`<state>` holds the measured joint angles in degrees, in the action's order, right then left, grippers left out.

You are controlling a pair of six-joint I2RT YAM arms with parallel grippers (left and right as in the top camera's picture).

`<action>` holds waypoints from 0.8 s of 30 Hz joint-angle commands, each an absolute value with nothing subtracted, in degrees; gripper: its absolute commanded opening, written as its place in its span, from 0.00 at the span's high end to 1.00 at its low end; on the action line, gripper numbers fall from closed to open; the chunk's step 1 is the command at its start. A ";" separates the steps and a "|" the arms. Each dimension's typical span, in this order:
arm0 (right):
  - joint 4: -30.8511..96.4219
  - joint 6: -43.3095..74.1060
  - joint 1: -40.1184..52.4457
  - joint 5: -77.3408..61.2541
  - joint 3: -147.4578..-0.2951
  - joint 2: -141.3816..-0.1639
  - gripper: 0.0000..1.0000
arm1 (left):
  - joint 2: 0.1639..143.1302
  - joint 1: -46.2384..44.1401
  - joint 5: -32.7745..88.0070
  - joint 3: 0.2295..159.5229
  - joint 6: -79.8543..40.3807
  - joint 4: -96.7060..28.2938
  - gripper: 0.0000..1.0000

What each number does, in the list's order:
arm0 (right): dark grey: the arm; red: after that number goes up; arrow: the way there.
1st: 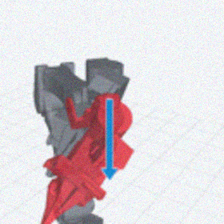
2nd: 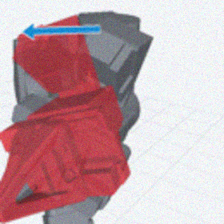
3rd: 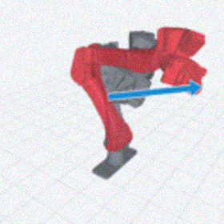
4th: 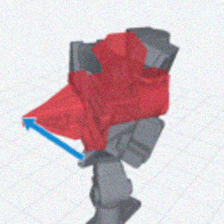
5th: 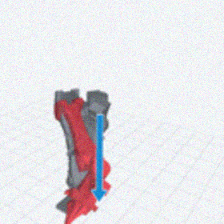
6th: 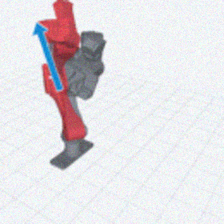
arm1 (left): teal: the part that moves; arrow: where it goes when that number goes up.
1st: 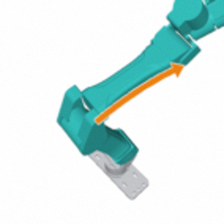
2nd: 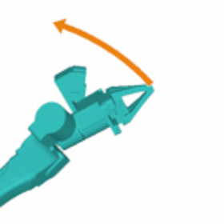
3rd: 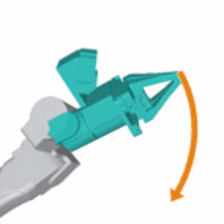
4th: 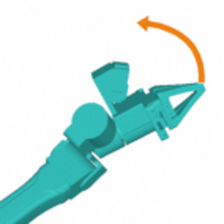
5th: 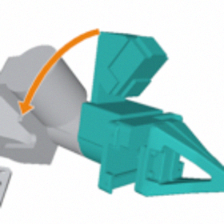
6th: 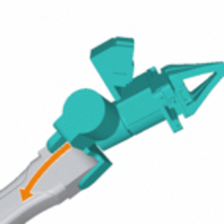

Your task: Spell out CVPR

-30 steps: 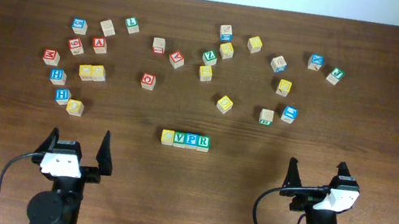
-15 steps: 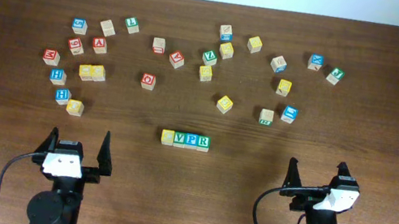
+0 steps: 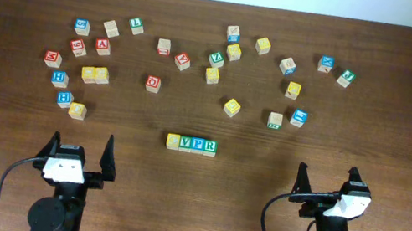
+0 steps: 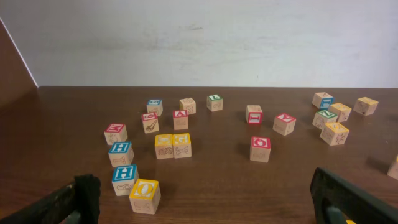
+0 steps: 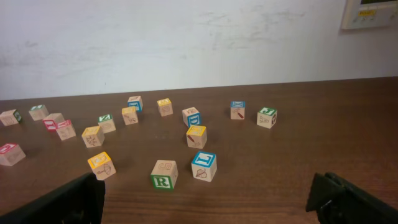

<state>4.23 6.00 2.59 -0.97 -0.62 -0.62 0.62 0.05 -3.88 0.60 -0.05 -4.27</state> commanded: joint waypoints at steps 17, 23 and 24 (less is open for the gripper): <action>4.69 0.97 2.17 -0.45 -0.32 -0.19 0.02 | 0.30 -0.21 -3.90 0.47 -0.82 -4.58 0.01; 4.75 -1.26 2.17 0.25 -0.32 -0.19 0.02 | 0.30 -0.21 -3.90 0.47 -0.82 -4.58 0.01; 4.75 -1.26 2.17 0.23 -0.32 -0.19 0.02 | 0.30 -0.21 -3.90 0.47 -0.82 -4.58 0.01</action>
<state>4.25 -0.67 2.59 -0.69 -0.62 -0.62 0.62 0.05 -3.88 0.60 -0.05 -4.27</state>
